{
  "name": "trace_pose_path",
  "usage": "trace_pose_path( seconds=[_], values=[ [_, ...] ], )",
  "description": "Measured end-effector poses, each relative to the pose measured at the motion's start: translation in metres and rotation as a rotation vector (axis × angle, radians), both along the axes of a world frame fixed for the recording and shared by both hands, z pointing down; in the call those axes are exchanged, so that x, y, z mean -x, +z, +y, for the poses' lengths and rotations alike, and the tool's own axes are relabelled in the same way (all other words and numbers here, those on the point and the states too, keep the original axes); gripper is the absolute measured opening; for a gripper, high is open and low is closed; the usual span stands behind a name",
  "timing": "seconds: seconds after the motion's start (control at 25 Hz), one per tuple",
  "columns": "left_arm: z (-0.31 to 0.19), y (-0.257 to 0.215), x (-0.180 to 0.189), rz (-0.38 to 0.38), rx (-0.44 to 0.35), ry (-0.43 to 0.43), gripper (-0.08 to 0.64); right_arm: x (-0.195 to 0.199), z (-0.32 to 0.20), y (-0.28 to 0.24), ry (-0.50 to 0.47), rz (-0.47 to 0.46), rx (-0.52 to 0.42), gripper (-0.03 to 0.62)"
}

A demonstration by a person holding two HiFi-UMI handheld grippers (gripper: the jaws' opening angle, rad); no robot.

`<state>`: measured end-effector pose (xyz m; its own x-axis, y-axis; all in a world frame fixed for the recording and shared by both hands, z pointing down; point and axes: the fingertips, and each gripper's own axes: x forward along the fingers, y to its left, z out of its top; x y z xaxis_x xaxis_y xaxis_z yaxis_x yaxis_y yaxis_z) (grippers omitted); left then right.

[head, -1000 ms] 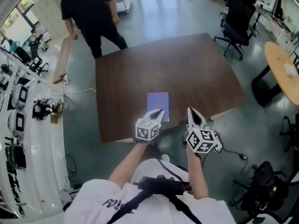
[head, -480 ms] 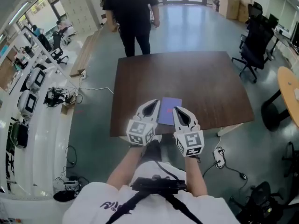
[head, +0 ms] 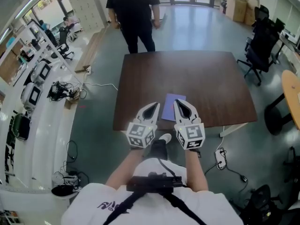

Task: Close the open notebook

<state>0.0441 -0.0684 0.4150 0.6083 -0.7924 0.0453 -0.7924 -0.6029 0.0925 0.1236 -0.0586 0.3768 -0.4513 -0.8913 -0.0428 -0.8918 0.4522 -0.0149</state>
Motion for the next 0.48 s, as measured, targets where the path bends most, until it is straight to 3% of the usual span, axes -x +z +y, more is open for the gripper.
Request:
trace_pose_path(
  seconds=[0.48],
  values=[
    [-0.004,-0.005,-0.003,-0.003,-0.014,-0.004,0.008,0.013,-0.005,-0.006,-0.027,0.015,-0.001,0.005]
  ],
)
